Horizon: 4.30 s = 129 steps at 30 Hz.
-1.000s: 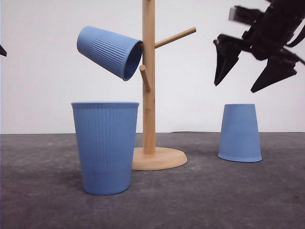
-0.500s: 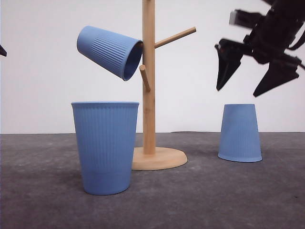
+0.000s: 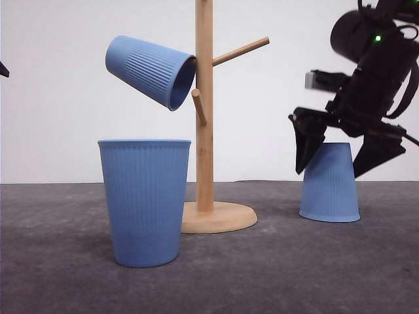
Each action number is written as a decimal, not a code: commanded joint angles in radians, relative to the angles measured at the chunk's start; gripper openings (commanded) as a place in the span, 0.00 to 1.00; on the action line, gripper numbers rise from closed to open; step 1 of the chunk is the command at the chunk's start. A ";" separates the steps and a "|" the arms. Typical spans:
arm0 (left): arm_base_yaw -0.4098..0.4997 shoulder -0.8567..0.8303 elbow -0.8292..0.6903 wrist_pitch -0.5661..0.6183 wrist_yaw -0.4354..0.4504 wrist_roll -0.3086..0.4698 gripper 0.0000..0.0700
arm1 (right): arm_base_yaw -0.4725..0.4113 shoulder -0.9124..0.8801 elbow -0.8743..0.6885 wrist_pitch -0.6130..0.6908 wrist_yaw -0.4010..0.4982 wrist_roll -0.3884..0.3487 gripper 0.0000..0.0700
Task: Place three cups
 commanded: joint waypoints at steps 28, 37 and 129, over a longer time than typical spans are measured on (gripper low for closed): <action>0.000 0.004 0.010 0.004 0.003 0.000 0.50 | -0.273 -0.438 -0.135 -0.177 -0.670 0.041 0.58; 0.000 0.004 0.010 0.004 0.003 0.002 0.50 | -0.368 -0.505 -0.266 0.182 -0.867 0.406 0.58; -0.017 0.003 0.010 -0.156 -0.018 0.171 0.50 | -0.224 -0.777 -0.271 -0.332 -0.230 -0.128 0.44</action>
